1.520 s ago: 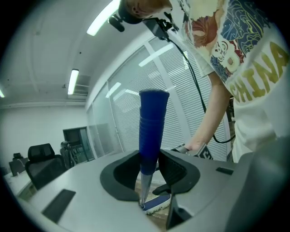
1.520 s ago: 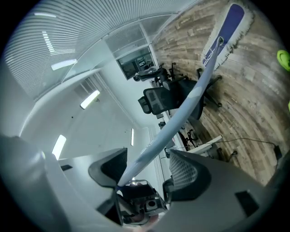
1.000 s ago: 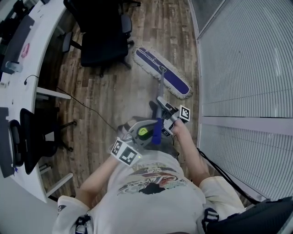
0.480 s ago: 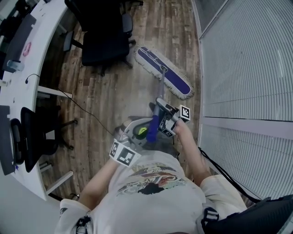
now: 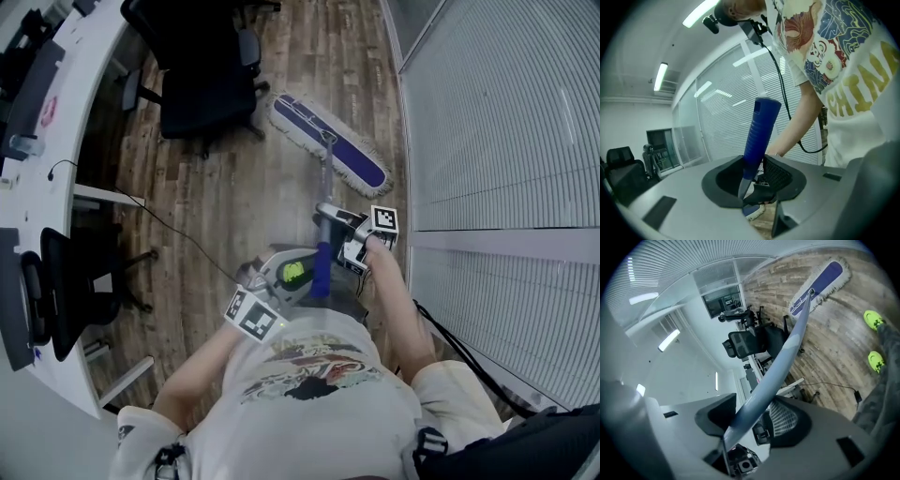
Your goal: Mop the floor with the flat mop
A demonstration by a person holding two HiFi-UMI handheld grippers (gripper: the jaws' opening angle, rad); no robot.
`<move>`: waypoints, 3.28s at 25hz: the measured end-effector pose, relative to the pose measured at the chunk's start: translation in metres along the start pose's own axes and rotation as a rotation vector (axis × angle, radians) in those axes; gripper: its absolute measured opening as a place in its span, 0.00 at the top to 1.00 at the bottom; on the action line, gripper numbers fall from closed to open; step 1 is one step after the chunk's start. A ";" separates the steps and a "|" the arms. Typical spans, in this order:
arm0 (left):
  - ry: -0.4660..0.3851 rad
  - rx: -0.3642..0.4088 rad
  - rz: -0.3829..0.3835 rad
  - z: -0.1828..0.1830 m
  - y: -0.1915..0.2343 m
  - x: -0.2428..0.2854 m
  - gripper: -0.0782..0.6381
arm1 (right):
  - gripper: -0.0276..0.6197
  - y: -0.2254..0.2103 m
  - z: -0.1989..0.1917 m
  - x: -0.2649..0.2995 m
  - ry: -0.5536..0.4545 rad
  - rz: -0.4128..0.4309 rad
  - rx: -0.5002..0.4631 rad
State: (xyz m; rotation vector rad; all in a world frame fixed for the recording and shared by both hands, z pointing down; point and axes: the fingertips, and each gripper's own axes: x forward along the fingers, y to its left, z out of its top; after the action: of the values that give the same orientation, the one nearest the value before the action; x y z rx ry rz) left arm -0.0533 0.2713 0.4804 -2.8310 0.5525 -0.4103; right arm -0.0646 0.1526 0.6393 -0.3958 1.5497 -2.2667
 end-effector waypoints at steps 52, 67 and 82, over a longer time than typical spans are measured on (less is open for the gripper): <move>-0.299 0.186 -0.198 0.075 -0.021 -0.016 0.76 | 0.63 0.010 -0.052 0.008 0.179 0.112 0.111; -0.189 0.208 -0.182 0.004 0.056 0.099 0.76 | 0.68 0.009 0.111 0.023 0.117 0.070 0.093; -0.217 0.112 -0.022 0.005 0.340 0.332 0.76 | 0.67 0.158 0.429 0.080 0.141 0.168 0.100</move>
State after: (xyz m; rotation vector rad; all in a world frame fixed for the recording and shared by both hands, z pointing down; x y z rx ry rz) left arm 0.1314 -0.1661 0.4584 -2.7292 0.4404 -0.1295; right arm 0.0687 -0.2915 0.6470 -0.0764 1.4682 -2.2698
